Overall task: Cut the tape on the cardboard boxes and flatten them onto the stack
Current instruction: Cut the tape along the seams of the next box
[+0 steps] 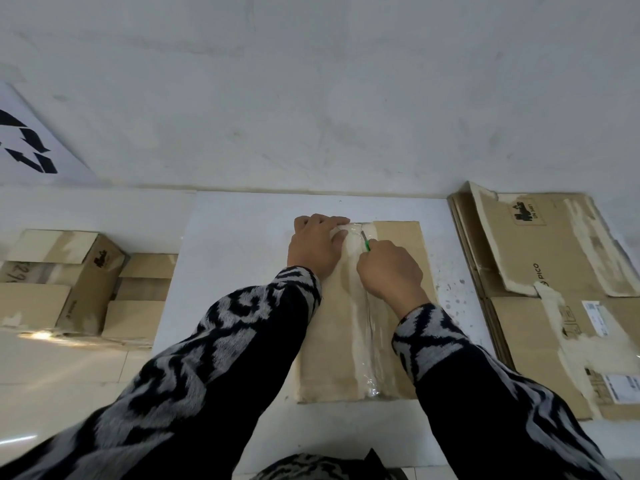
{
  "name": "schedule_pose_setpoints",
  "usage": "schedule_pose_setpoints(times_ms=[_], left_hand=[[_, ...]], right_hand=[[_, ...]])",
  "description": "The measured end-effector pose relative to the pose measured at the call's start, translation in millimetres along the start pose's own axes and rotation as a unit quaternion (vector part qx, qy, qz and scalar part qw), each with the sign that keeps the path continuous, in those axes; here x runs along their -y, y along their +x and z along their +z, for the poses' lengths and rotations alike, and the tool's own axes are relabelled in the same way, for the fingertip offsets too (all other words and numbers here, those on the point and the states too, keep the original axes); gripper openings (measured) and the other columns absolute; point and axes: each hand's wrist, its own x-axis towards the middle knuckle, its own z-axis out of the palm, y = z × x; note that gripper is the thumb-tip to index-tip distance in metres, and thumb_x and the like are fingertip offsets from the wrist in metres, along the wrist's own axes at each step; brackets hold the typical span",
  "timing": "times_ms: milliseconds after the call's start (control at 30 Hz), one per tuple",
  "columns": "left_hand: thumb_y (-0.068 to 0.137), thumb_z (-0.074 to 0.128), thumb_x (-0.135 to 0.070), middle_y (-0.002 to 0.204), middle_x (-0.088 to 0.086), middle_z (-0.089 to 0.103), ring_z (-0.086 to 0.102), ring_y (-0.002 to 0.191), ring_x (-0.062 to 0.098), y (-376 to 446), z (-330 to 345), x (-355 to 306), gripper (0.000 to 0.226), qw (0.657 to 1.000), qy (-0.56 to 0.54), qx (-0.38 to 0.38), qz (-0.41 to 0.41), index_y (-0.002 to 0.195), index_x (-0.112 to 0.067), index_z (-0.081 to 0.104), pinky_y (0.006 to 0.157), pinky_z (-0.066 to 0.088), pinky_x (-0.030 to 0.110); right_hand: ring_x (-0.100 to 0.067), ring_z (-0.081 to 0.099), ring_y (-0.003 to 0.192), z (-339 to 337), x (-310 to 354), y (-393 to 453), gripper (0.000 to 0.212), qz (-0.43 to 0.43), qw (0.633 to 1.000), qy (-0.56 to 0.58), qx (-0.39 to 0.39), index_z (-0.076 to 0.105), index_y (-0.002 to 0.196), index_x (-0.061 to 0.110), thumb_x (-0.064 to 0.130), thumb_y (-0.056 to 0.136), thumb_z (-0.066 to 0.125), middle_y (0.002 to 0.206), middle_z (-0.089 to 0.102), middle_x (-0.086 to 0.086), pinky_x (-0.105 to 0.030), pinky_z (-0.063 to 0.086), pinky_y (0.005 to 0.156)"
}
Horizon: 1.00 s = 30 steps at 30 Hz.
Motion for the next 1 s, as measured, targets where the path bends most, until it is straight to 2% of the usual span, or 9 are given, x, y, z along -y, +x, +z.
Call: schedule_pose_setpoints(times_ms=[167,367,633,767,900,1000], left_hand=[[0.098,0.049,-0.035,0.119,-0.011,0.054,0.027,0.129,0.013,0.4,1.5,1.0,0.030,1.000,0.001,-0.002,0.002,0.125,-0.041,0.060,0.088,0.040,0.031],[0.098,0.050,-0.036,0.119,-0.012,0.054,0.027,0.129,0.012,0.8,2.8,1.5,0.030,1.000,-0.007,-0.007,0.001,0.125,-0.041,0.060,0.090,0.043,0.033],[0.099,0.049,-0.036,0.120,-0.011,0.053,0.026,0.129,0.013,0.7,3.5,1.2,0.030,1.000,0.003,-0.001,0.004,0.126,-0.041,0.059,0.089,0.043,0.033],[0.098,0.049,-0.036,0.119,-0.011,0.053,0.027,0.129,0.014,1.4,4.6,2.5,0.030,1.000,0.004,-0.004,0.007,0.126,-0.041,0.059,0.089,0.043,0.033],[0.098,0.049,-0.035,0.120,-0.011,0.054,0.027,0.128,0.013,0.7,3.9,1.0,0.031,1.000,0.009,-0.007,0.009,0.127,-0.040,0.059,0.085,0.038,0.028],[0.098,0.049,-0.035,0.120,-0.011,0.054,0.028,0.128,0.014,1.5,4.3,1.4,0.030,1.000,0.011,-0.009,0.007,0.126,-0.040,0.059,0.086,0.041,0.029]], right_hand=[[-0.025,0.059,0.100,3.0,1.6,-0.4,0.032,0.005,1.000,0.011,0.003,0.058,0.120,0.015,0.019,0.095,0.039,0.116,0.062,-0.006,-0.031,0.045,0.076],[-0.023,0.054,0.088,-0.1,1.0,2.2,0.019,0.009,1.000,0.004,0.013,0.056,0.104,0.015,0.018,0.094,0.040,0.100,0.057,-0.002,-0.030,0.042,0.071],[-0.025,0.058,0.091,-1.2,-0.7,1.4,0.016,0.009,1.000,0.003,0.023,0.056,0.098,0.015,0.018,0.092,0.041,0.102,0.061,-0.004,-0.030,0.042,0.070],[-0.023,0.056,0.088,0.8,-2.0,1.8,0.022,0.002,1.000,0.008,0.025,0.058,0.104,0.016,0.019,0.093,0.039,0.100,0.059,-0.002,-0.030,0.041,0.069],[-0.022,0.055,0.085,-0.6,-3.1,1.7,0.016,0.001,1.000,-0.006,0.026,0.054,0.096,0.018,0.017,0.092,0.039,0.097,0.058,-0.002,-0.029,0.039,0.065],[-0.022,0.056,0.086,3.5,-1.2,4.3,0.015,0.003,0.999,0.006,0.033,0.054,0.094,0.016,0.017,0.091,0.039,0.099,0.060,-0.004,-0.029,0.039,0.065]])
